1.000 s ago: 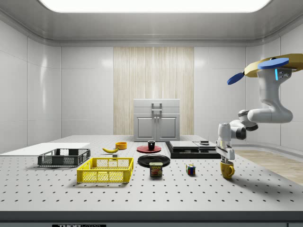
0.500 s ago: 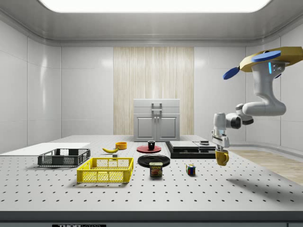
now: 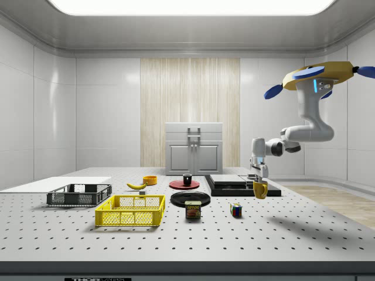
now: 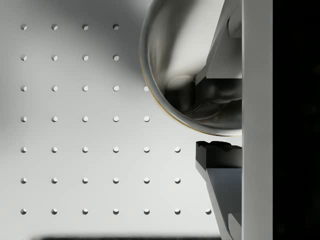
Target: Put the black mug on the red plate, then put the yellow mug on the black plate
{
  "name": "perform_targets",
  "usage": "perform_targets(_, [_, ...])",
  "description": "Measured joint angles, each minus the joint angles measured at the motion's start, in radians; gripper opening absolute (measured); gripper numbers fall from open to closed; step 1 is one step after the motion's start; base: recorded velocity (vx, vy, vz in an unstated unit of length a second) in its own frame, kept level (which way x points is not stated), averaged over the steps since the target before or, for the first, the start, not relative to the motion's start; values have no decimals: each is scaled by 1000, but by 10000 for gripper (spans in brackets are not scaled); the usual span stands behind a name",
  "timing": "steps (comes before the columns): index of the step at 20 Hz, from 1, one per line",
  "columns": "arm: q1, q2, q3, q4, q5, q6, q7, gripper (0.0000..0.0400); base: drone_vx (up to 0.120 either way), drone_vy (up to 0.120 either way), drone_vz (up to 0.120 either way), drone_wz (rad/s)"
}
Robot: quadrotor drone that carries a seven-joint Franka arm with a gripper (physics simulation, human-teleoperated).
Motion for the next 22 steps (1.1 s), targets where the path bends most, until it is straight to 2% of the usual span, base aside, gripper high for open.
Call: perform_targets(22, [1,1,1,0,1,-2,0,110,120,-120,0,0])
